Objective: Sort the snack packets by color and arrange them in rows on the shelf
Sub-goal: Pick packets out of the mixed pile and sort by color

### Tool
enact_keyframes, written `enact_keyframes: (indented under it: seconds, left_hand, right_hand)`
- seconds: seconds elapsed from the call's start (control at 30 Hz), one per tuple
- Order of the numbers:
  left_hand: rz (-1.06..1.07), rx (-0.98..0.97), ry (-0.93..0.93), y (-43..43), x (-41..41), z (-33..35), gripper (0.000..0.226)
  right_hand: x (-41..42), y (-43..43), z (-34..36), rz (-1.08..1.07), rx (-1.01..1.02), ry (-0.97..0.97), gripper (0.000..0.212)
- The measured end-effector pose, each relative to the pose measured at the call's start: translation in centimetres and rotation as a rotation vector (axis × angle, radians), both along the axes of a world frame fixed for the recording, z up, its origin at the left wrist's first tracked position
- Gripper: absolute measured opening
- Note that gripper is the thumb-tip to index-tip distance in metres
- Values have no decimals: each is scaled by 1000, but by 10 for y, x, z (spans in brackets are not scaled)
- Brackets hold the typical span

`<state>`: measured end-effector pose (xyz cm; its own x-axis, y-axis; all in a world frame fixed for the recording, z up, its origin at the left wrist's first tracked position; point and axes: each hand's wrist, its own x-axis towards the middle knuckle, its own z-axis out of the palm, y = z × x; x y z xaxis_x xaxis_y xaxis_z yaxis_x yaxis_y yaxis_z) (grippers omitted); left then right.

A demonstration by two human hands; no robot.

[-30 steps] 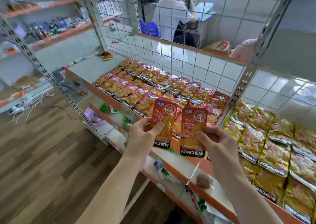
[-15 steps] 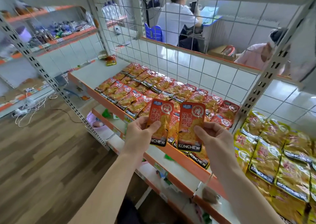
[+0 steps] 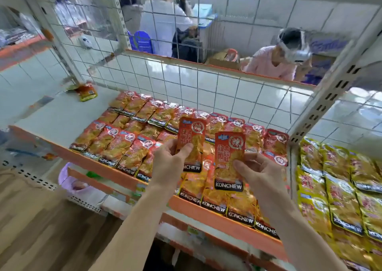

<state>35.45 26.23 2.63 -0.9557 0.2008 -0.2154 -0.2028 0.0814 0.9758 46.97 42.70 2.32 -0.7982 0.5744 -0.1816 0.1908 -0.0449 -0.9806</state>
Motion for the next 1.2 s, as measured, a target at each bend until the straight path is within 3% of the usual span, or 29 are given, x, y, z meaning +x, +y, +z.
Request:
enact_keyframes:
  seconds: [0.13, 0.27, 0.47, 0.63, 0.77, 0.83, 1.0, 1.2]
  left_hand:
    - [-88, -3, 7, -26, -51, -5, 4]
    - [-252, -125, 97, -48, -100, -10, 14]
    - [-491, -304, 332, -41, -166, -17, 74]
    - [-599, -482, 579, -24, -190, -29, 63]
    - [-608, -900, 873, -11, -194, -37, 51]
    - [-627, -1038, 914, -11, -196, -40, 48]
    - [-719, -974, 929, -26, -197, -50, 44]
    - [-809, -1003, 969, -33, -197, -60, 56]
  right_hand:
    - [-38, -27, -4, -113, 20, -9, 11]
    - [-78, -47, -12, -217, 102, -53, 15]
    - [-140, -54, -19, -232, 317, -169, 44]
    - [-169, -56, -20, -253, 547, -258, 41]
    - [-182, -60, -29, -209, 744, -339, 58]
    - [-182, -62, -35, -153, 899, -416, 60]
    - [-170, -58, -41, 151, 1140, -540, 60]
    - [-177, -53, -44, 285, 1155, -632, 56]
